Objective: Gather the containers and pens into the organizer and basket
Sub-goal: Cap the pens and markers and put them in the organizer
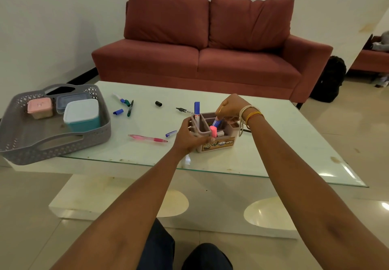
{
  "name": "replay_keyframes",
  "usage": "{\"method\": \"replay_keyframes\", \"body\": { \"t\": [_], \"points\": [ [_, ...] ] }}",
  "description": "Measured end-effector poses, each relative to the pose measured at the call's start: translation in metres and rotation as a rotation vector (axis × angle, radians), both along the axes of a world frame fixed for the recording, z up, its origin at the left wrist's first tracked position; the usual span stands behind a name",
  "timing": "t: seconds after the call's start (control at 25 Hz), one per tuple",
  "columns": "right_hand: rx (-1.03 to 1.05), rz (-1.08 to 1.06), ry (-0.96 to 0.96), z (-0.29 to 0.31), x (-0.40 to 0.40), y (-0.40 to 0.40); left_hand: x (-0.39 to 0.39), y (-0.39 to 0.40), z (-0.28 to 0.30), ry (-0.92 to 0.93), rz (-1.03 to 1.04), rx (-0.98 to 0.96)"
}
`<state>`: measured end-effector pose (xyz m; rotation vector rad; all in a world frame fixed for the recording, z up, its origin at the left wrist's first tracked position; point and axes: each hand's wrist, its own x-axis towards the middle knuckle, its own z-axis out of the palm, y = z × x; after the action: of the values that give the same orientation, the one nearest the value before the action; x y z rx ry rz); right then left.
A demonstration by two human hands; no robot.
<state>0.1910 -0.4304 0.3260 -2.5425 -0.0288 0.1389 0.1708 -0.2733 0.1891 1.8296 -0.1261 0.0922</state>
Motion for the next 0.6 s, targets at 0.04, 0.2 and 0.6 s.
{"method": "replay_keyframes", "body": {
  "t": [0.04, 0.2, 0.6],
  "points": [
    [0.014, 0.005, 0.007, -0.002, -0.002, 0.001, 0.0, 0.0, -0.002, -0.004, -0.002, -0.011],
    [0.135, -0.002, 0.016, -0.013, -0.008, 0.008, -0.003, 0.002, -0.003, 0.0, -0.039, -0.042],
    [0.134, -0.106, -0.326, 0.002, 0.011, 0.057, -0.018, 0.079, 0.02, -0.213, 0.238, 0.227]
  ]
}}
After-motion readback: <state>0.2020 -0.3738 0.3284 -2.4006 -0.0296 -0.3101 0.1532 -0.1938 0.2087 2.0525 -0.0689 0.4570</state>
